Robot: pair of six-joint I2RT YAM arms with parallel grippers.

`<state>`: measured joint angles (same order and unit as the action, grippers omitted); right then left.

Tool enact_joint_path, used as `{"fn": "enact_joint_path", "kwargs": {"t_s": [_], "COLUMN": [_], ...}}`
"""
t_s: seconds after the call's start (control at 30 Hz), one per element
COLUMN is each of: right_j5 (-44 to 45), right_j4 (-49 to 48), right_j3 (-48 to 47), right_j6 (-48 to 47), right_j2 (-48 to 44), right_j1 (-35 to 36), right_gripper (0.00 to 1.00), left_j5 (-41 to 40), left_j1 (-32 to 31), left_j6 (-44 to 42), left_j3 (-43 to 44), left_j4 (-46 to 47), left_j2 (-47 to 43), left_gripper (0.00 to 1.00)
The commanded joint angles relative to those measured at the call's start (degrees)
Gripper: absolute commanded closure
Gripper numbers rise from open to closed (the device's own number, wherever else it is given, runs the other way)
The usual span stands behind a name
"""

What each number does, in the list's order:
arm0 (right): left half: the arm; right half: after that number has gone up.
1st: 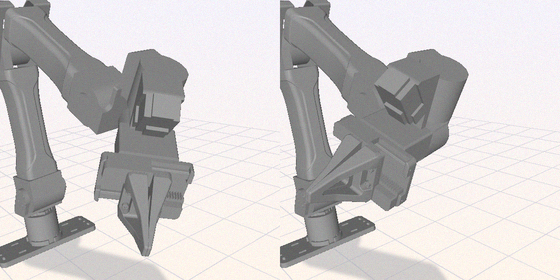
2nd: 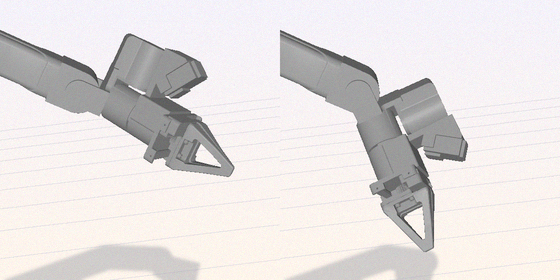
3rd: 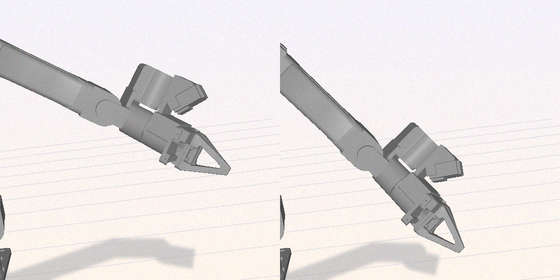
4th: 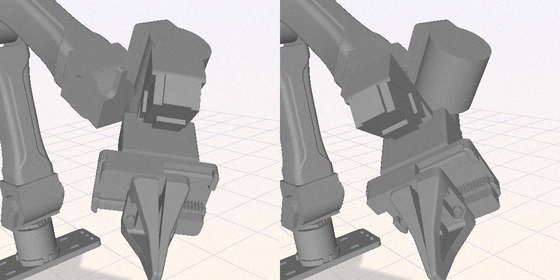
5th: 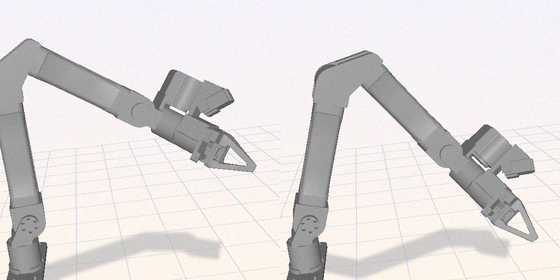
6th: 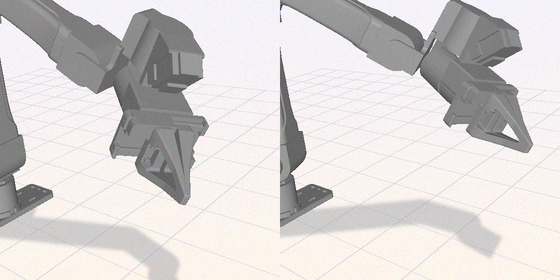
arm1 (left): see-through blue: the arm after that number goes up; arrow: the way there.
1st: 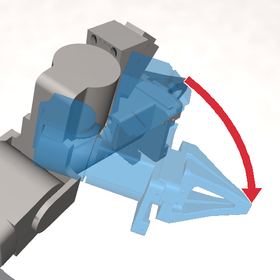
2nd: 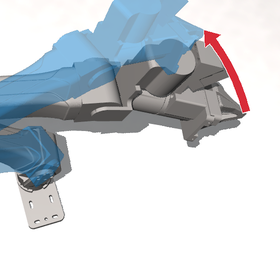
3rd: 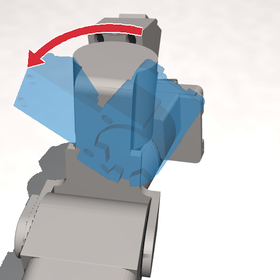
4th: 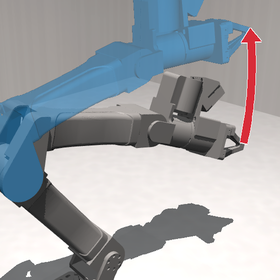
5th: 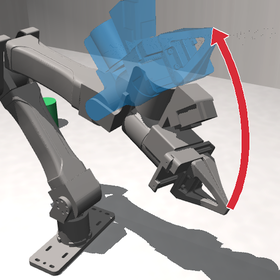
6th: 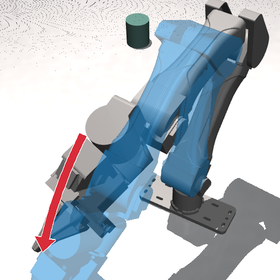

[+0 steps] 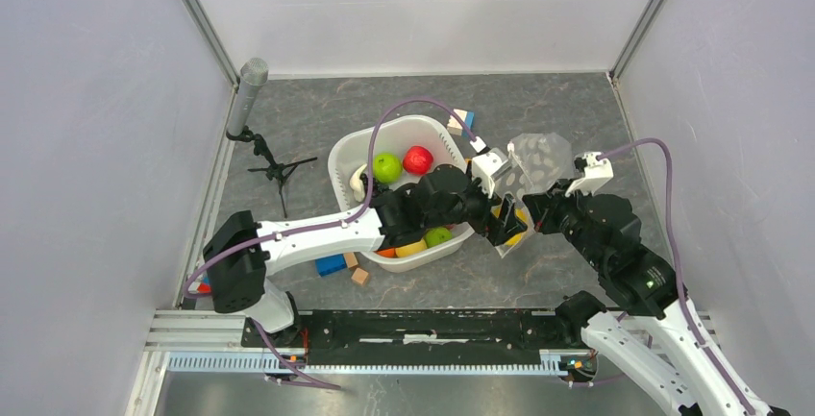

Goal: Place the food in the zip-top bag and seal the zipper
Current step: Place the fake fruit in the zipper food storage bag.

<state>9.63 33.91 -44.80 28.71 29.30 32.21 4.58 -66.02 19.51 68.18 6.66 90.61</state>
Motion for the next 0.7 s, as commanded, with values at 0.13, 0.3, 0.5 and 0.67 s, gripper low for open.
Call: {"fn": "enact_joint_path", "kwargs": {"t_s": [0.13,0.3,0.5,0.67], "right_j5": [0.2,1.6,0.5,0.5], "right_j4": [-1.5,1.4,2.3,0.8], "right_j3": [0.1,-0.1,0.5,0.1], "right_j6": [1.8,3.3,2.4,1.7], "right_j2": [-1.7,-2.6,-0.4,0.6], "right_j1": [0.0,0.0,0.1,0.0], "right_gripper": [1.00,1.00,1.00,1.00], "left_j5": [-4.3,-3.0,-1.7,-0.7], "left_j1": [-0.3,-0.3,-0.5,-0.6], "left_j6": [-4.1,-2.0,-1.7,-0.5], "left_j3": [3.0,1.2,-3.1,-9.2], "left_j4": [-0.3,0.9,3.0,0.4], "left_j2": [-2.1,-3.7,-12.0,-16.4], "left_gripper": [0.07,0.07,0.04,0.11]}}
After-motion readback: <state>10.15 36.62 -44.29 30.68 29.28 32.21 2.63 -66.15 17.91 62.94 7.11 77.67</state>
